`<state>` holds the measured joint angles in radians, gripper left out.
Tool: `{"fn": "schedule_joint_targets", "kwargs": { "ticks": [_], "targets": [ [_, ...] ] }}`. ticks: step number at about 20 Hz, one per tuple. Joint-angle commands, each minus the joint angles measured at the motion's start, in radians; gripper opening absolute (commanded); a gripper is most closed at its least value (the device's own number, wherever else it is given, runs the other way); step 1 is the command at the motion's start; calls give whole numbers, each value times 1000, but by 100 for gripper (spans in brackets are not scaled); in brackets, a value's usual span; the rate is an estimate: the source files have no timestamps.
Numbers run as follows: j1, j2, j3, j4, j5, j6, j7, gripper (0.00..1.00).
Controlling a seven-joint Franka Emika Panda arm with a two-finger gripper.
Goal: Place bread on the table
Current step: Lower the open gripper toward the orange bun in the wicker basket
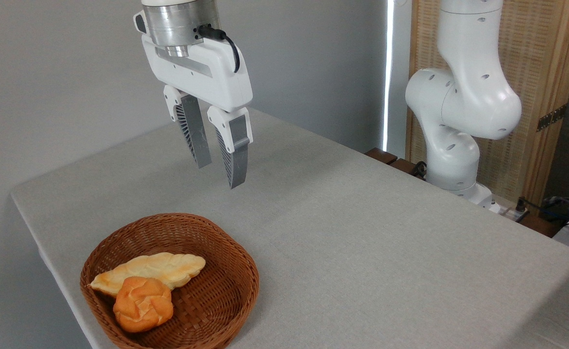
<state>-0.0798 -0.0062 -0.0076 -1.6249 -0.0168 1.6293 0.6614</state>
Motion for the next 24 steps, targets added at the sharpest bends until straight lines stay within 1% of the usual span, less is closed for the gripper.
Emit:
{"fn": "schedule_joint_targets", "kwargs": {
  "ticks": [1,10,13,17,19,24],
  "targets": [
    [-3,-14,9,-7,-11,-17,17,100],
    [-1,-14,9,-6,-11,-14,17,100],
    [-3,-11,6,-9,-18,15,14,100],
    [-5,-14,5,-61,-21,173,14,100],
    [-5,-12,-3,-82,-26,228,17,100],
    [-8,-12,-8,-174,-28,430,18,100]
  ]
}}
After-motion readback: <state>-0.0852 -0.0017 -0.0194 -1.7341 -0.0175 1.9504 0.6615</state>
